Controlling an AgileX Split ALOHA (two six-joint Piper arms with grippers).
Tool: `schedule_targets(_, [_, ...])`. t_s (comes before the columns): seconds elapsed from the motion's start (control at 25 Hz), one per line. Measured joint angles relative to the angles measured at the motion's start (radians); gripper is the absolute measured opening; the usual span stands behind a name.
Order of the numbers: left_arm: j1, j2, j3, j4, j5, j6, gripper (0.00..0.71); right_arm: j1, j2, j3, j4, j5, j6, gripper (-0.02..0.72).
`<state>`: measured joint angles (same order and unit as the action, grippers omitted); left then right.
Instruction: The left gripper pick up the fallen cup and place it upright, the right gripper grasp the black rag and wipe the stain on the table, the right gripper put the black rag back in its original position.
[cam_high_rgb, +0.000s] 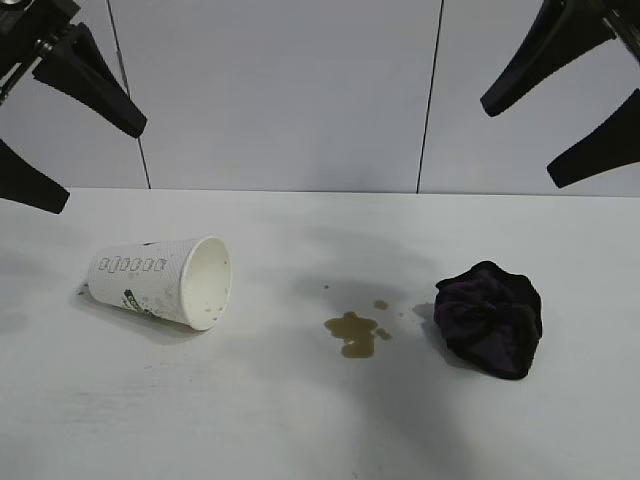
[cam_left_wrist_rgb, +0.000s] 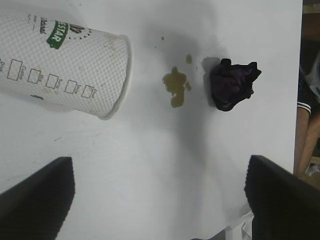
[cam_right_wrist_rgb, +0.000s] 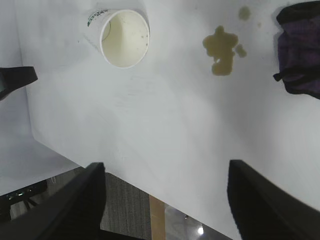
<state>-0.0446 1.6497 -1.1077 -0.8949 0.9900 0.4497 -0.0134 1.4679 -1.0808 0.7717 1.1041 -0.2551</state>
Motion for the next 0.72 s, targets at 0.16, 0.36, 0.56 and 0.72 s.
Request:
schedule_targets(0.16, [0.000,0.000,0.000,0.000,0.000,0.000,0.664,0.000,0.000,0.000,0.000,-0.005,0.000,0.474])
schedule_targets(0.36, [0.000,0.000,0.000,0.000,0.000,0.000,0.664,0.000,0.000,0.000,0.000,-0.008,0.000,0.474])
schedule_targets(0.56, [0.000,0.000,0.000,0.000,0.000,0.000,0.664,0.000,0.000,0.000,0.000,-0.022,0.000,0.474])
schedule_targets(0.72, [0.000,0.000,0.000,-0.018,-0.027,0.000,0.664,0.000,0.000,0.000,0.000,-0.023,0.000,0.474])
